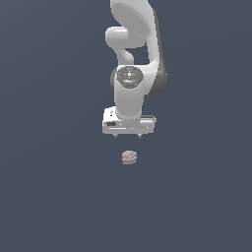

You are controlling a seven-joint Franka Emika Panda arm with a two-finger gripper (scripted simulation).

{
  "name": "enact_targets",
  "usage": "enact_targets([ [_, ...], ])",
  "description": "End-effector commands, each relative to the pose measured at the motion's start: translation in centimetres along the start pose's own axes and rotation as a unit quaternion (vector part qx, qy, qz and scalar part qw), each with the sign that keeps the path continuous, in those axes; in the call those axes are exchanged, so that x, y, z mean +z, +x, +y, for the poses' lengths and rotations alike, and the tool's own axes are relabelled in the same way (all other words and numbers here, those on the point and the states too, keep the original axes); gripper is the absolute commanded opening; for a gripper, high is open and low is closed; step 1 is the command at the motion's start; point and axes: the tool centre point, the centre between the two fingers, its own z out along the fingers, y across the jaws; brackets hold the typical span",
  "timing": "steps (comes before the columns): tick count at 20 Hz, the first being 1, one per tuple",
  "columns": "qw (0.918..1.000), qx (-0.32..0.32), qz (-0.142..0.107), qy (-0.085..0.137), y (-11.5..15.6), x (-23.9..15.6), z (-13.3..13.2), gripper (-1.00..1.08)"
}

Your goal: Pick up the object and move it to a goal position.

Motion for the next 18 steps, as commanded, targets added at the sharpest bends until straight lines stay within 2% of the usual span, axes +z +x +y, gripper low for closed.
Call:
enact_targets([
  [1, 0.9999, 0.012, 0.000, 0.000, 0.1, 0.1, 0.0, 1.00],
  [10, 0.9959, 0.090, 0.002, 0.003, 0.6, 0.7, -0.1, 1.00],
  [14, 0.9898, 0.142, 0.003, 0.005, 1.0, 1.1, -0.2, 1.00],
  [18, 0.9803, 0.197, 0.004, 0.006, 1.4, 1.5, -0.2, 1.00],
])
